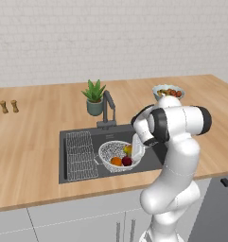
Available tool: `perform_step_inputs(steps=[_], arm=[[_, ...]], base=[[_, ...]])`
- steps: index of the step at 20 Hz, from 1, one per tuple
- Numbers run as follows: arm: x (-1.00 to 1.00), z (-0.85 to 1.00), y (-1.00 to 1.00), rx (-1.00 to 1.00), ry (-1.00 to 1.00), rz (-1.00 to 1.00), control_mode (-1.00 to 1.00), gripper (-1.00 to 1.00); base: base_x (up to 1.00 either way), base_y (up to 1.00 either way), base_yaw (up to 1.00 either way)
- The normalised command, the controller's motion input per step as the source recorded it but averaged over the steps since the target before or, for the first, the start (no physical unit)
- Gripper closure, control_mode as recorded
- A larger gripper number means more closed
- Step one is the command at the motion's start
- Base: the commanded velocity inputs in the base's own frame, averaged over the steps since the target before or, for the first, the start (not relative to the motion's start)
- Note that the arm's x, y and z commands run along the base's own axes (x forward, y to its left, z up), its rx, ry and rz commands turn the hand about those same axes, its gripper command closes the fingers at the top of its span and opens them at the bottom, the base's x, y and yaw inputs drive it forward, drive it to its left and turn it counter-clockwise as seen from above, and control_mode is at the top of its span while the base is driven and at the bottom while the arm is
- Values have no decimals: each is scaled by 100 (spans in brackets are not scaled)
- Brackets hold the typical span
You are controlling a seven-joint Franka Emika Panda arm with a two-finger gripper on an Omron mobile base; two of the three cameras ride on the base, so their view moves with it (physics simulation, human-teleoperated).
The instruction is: Put the colander in the sink, put the pear, pear, orange in the colander, and turn on the sink faucet and pour water over the colander.
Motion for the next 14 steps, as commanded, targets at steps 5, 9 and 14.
perform_step_inputs(steps=[5, 9, 14], arm=[[0, 0, 30, 0, -4, 0, -100, -100], [0, 0, 14, 0, -6, 0, -100, -100], [-3, 3, 2, 0, -10, 0, -100, -100]], base=[[0, 0, 0], [0, 0, 0], [0, 0, 0]])
